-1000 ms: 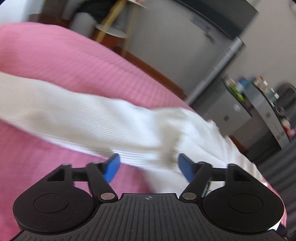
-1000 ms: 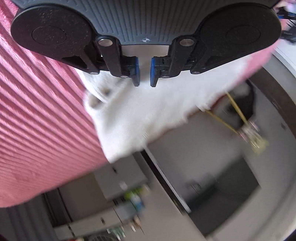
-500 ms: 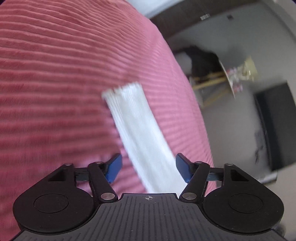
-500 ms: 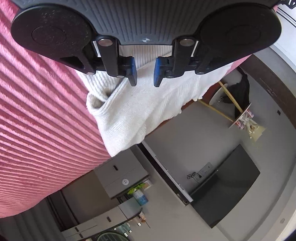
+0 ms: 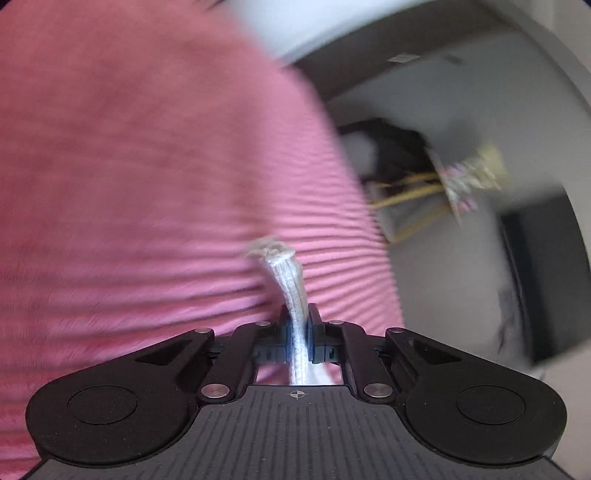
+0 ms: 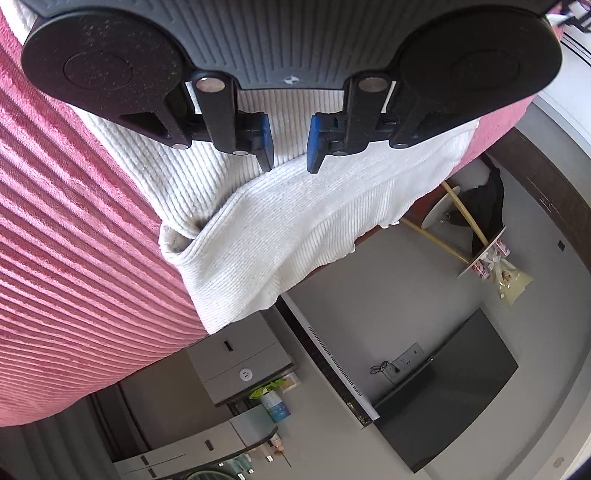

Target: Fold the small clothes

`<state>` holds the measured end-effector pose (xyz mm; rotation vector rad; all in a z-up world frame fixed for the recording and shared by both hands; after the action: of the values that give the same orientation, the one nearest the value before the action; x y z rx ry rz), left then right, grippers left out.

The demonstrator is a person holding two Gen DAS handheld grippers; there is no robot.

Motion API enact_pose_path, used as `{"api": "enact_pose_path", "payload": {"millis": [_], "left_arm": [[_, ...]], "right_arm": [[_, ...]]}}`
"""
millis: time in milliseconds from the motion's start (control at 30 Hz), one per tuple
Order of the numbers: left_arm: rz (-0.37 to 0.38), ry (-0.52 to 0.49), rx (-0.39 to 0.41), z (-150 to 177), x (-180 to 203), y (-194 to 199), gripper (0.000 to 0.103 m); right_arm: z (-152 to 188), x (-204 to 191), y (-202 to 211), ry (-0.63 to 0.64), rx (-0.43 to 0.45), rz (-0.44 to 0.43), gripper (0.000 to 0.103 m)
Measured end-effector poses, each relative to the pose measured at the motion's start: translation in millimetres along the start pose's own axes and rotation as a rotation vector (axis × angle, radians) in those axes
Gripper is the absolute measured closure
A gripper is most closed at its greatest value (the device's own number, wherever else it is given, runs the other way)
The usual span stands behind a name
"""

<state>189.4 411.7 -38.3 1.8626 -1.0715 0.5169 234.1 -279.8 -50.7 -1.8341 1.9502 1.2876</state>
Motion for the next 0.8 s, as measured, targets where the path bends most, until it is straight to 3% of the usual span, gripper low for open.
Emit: {"api": "enact_pose_path", "payload": {"millis": [100, 167, 267, 400, 500, 633, 667, 733, 800], "left_arm": [[0.047, -0.287, 0.026, 10.5, 67.4, 18.3, 0.094], [0.122, -0.458, 0.027, 30.9, 115.9, 29.8, 0.094], [0.23, -0.642, -0.009, 78.2, 181.2, 40.1, 0.094], [0.322, -0.866, -0.063, 166.7, 244.5, 41.1, 0.094], [0.36, -0.959, -0.151, 239.7, 264.4, 35.9, 0.094], [0.353, -1.108, -0.249, 327.7, 267.3, 38.4, 0.093], [0.336, -1.146, -0.268, 343.8, 267.2, 34.6, 0.093], [0.281, -1.186, -0.34, 364.7, 260.4, 26.3, 0.08], [0.274, -1.171, -0.341, 365.6, 249.7, 34.1, 0.071]], "right_arm": [[0.4, 2.2, -1.5, -0.009, -0.001, -0.003, 0.084], [0.0, 4.1, -2.7, -0.021, -0.004, -0.008, 0.084], [-1.3, 5.9, -2.2, -0.03, -0.004, -0.018, 0.084], [-2.0, 12.0, -0.8, -0.045, 0.002, -0.024, 0.084], [-2.9, 19.7, -2.0, -0.085, -0.007, -0.029, 0.084], [-3.8, 22.2, -3.4, -0.084, -0.015, -0.052, 0.084], [-3.8, 22.7, -4.0, -0.083, -0.018, -0.059, 0.084], [-4.3, 24.3, -5.7, -0.089, -0.022, -0.069, 0.084], [-6.0, 25.7, -7.3, -0.09, -0.027, -0.077, 0.084]]}}
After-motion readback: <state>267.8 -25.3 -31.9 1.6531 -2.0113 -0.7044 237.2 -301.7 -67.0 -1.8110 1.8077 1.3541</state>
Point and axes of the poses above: each gripper's, at about its wrist camera, not at the fingertips, and y roughly against the way its jaws point, x to its right, z to its underside, the point moved 1 cm from there along -y, roughly the way its jaws point, and after that the axes turned 8 degrees about -y, right-handed, at the moved point
